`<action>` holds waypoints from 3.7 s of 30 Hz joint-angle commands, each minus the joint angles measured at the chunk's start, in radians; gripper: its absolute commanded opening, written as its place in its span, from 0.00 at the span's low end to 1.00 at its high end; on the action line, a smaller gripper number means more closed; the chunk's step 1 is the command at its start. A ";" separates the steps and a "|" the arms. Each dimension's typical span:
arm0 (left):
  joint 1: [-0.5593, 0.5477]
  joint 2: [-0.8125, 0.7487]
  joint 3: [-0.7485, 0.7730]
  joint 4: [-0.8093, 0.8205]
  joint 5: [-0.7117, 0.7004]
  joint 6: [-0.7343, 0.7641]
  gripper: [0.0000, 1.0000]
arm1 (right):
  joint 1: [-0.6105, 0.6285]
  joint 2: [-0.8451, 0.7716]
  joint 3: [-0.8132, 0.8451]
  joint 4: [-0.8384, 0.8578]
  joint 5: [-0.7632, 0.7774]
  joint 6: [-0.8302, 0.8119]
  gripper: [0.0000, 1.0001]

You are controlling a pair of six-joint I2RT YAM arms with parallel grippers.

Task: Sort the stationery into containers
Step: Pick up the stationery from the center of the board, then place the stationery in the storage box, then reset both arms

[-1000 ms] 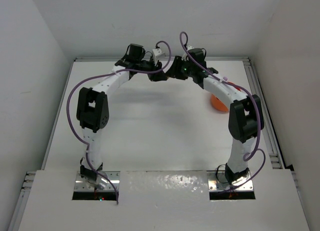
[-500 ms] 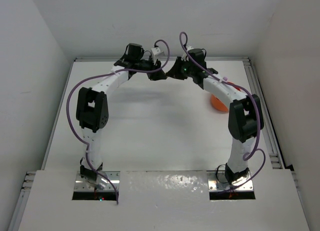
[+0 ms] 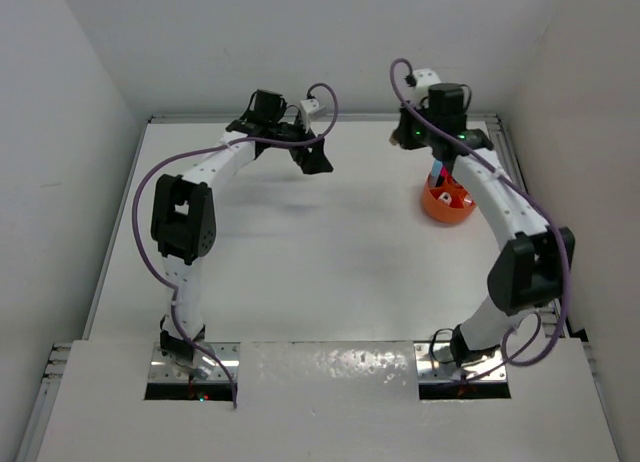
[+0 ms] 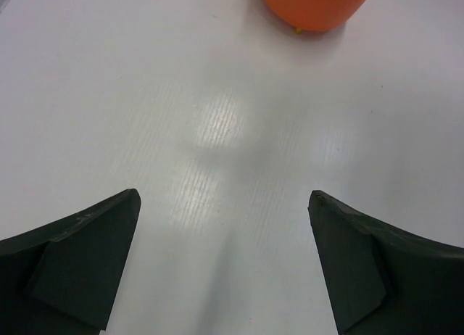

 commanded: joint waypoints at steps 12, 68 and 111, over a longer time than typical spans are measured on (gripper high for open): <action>0.056 -0.068 -0.052 0.077 -0.025 -0.099 1.00 | -0.356 -0.198 -0.209 -0.042 0.221 -0.265 0.00; 0.062 -0.083 -0.063 0.091 -0.082 -0.124 1.00 | -0.480 0.079 -0.264 0.274 -0.069 -0.237 0.29; 0.237 -1.149 -1.023 -0.145 -0.941 -0.193 1.00 | -0.612 -1.013 -0.907 -0.341 0.442 0.522 0.99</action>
